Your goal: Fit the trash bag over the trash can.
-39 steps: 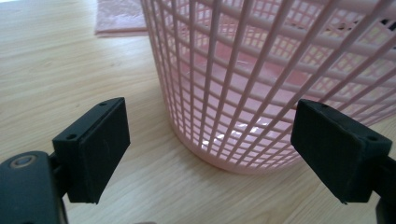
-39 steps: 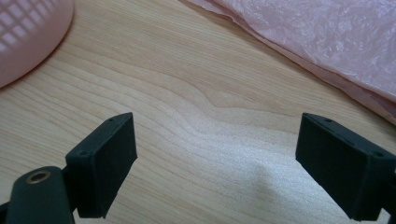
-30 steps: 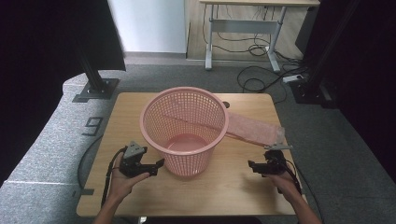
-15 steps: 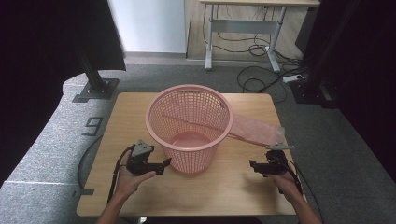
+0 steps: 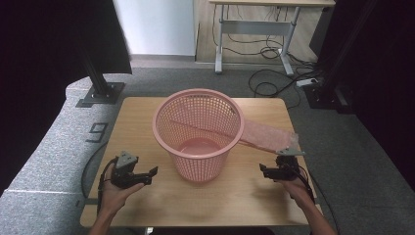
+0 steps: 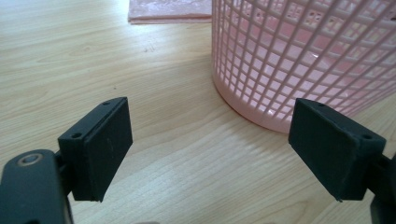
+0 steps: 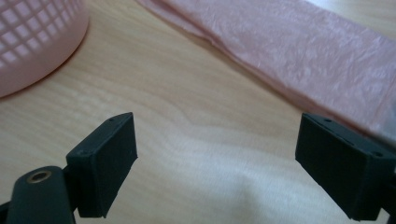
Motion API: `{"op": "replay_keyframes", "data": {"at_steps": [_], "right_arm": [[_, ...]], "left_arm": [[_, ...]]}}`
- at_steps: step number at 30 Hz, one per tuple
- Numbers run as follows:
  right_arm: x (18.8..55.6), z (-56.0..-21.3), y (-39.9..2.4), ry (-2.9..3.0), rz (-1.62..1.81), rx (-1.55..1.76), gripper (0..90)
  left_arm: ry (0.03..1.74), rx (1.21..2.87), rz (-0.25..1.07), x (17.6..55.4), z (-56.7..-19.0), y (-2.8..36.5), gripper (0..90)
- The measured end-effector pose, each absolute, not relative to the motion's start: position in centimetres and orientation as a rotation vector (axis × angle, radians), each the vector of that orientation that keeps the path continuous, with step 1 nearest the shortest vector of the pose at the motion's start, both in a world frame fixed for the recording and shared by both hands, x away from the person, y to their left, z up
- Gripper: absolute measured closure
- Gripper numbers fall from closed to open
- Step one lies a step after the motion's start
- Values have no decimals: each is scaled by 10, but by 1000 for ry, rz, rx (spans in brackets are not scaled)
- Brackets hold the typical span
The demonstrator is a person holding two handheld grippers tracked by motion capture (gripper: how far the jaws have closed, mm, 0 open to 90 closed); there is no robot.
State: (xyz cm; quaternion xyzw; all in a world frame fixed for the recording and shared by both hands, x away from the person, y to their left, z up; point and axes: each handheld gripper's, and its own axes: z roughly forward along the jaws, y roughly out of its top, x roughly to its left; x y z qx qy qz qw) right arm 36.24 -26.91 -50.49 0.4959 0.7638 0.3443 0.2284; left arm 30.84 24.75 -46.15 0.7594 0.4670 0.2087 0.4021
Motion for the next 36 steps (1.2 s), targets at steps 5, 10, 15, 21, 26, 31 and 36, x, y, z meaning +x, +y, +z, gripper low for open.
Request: {"op": "replay_keyframes", "data": {"at_steps": [5, 10, 15, 21, 26, 31, 36], "right_arm": [[386, -507, -263, 2080, 946, 1356, 118], [413, -510, -251, 2124, 927, 1311, 111], [433, -515, -241, 2145, 885, 1292, 109], [456, -528, -236, 2163, 854, 1340, 109], [464, -534, -236, 2161, 849, 1367, 116], [468, -540, -244, 2158, 830, 1419, 128], [471, -544, -246, 2164, 823, 1432, 150]], "left_arm": [[1208, 1922, 528, 312, -462, 247, 127], [1224, 1908, 534, 313, -462, 250, 126], [1234, 1912, 540, 314, -462, 252, 127], [1262, 1945, 531, 315, -467, 252, 130], [1275, 1938, 532, 315, -466, 254, 130], [1281, 1918, 520, 314, -464, 256, 130], [1275, 1900, 518, 311, -463, 257, 129]]}}
